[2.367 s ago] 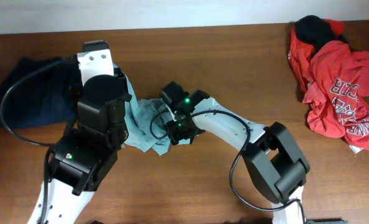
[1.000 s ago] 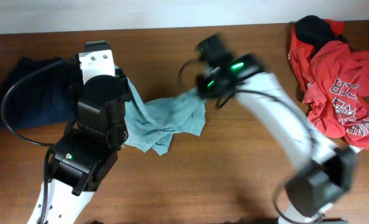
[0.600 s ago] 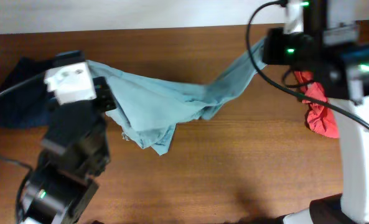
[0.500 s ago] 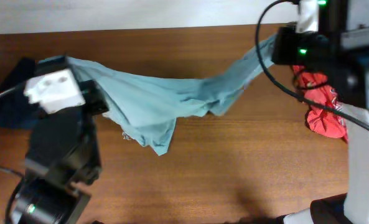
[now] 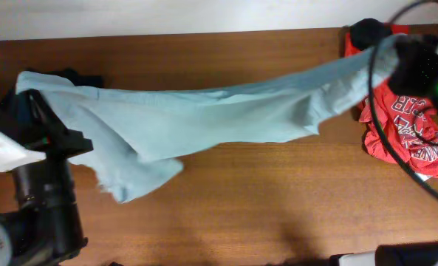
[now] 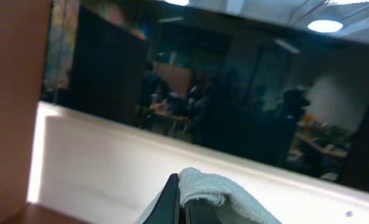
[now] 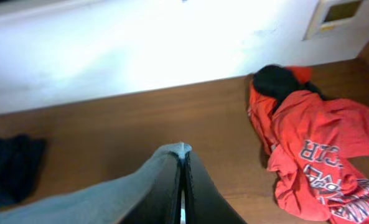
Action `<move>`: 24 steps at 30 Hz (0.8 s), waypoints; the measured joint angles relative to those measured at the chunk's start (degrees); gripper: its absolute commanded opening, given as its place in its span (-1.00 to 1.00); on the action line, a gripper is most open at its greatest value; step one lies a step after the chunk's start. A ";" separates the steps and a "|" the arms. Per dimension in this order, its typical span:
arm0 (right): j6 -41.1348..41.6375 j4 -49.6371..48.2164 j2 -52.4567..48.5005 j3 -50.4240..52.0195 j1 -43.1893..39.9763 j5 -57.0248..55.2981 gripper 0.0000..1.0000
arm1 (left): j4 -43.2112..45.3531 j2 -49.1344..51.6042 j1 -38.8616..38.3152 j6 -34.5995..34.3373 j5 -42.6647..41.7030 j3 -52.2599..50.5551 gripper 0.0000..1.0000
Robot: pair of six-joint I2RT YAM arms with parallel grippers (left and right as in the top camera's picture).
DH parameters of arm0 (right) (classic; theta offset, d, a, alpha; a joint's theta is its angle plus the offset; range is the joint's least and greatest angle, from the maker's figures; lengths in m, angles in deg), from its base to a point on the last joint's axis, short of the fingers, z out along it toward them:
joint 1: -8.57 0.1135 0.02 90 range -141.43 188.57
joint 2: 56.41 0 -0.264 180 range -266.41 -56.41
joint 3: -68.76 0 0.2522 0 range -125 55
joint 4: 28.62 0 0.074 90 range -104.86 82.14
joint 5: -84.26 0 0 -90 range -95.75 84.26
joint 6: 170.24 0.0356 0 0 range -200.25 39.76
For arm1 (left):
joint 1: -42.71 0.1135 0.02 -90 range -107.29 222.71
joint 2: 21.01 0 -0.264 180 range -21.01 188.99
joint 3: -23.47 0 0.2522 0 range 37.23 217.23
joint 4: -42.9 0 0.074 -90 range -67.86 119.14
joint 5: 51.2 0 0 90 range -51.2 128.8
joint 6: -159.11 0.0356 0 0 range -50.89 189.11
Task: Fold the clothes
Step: 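Lift and stretch the shirt between both grippers, pulling apart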
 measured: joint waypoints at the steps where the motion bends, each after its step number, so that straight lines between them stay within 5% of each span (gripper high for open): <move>1: 0.00 0.31 0.83 -0.17 -0.35 0.00 -0.92 | 0.04 0.00 0.00 0.00 -0.72 0.52 -0.99; 16: -0.55 0.33 -3.69 -0.96 -1.25 -0.09 -0.92 | -1.51 3.37 0.00 0.02 -3.61 2.43 -0.99; 24: -1.60 -10.27 -15.74 -0.81 -3.43 -0.26 -0.92 | 16.83 19.80 3.65 5.18 -1.01 2.93 -0.99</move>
